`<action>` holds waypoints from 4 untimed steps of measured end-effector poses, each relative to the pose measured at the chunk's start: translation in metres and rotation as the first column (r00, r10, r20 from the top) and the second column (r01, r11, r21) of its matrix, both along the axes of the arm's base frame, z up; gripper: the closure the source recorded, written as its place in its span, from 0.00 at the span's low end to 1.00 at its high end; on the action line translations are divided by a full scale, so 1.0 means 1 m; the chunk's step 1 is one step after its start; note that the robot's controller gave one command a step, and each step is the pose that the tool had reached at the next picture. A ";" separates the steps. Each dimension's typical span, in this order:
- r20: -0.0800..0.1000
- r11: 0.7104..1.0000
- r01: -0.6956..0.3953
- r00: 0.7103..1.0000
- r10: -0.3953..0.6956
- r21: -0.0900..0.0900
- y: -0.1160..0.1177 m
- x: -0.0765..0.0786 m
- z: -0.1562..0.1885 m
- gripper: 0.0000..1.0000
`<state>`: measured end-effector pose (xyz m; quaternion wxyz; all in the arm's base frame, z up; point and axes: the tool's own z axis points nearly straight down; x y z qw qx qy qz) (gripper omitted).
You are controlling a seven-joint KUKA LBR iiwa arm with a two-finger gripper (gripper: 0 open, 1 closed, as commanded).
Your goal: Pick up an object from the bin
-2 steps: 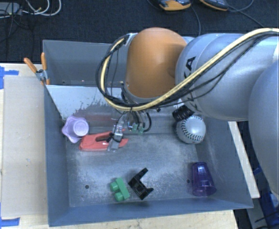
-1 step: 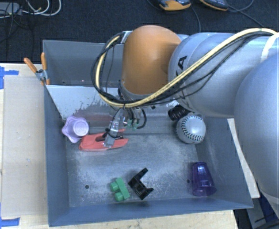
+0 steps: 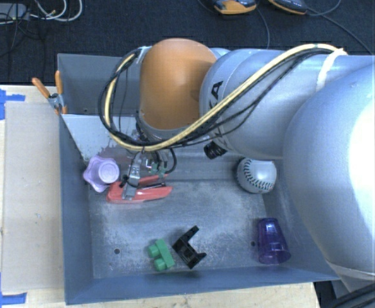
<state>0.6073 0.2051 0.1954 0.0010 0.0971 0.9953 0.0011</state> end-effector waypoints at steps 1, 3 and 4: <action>0.000 1.000 0.029 1.000 -0.029 -0.004 0.020 0.006 -0.021 0.00; -0.003 0.997 0.081 0.997 -0.081 -0.003 -0.018 0.006 -0.086 0.00; -0.004 0.994 0.112 0.994 -0.112 0.000 0.001 0.014 -0.122 1.00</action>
Offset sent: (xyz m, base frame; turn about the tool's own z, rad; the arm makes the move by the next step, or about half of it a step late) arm 0.0069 -0.0011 -0.0655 0.0744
